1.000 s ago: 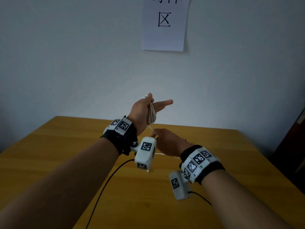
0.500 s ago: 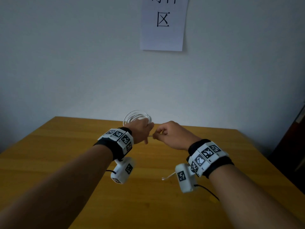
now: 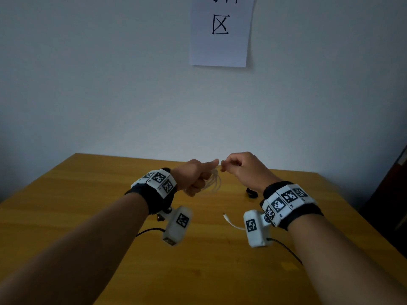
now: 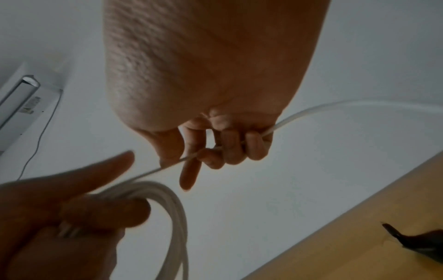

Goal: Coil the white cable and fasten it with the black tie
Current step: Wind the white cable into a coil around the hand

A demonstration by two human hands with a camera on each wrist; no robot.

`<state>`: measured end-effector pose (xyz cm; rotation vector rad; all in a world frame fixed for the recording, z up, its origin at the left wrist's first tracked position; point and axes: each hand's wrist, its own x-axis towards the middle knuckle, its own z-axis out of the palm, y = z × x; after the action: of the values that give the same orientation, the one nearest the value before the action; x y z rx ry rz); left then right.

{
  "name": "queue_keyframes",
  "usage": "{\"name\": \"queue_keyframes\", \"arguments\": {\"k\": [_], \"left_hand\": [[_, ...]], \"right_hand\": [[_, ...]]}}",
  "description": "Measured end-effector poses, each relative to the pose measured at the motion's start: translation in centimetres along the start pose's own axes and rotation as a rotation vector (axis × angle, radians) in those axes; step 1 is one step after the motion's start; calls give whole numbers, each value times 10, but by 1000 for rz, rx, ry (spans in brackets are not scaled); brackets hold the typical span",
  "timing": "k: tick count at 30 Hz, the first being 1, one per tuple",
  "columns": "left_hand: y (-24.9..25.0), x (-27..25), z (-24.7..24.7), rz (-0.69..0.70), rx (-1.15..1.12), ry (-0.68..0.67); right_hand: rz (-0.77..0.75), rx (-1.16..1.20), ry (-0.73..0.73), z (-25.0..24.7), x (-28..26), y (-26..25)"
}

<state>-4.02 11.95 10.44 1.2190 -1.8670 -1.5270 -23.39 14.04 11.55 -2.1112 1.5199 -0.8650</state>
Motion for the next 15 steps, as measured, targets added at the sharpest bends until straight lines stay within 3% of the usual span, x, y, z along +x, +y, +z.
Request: {"name": "queue_keyframes", "arguments": {"k": [5,10,15], "left_hand": [[7,-6,1,52,-388,-93],[19,-7,1,218,-817,-176],[30,1,7,312,-952,-91]], "right_hand": [[24,142,25,13,2,10],[63,167,-10,32,2,20],[-24,157,-103,51,-4,12]]}}
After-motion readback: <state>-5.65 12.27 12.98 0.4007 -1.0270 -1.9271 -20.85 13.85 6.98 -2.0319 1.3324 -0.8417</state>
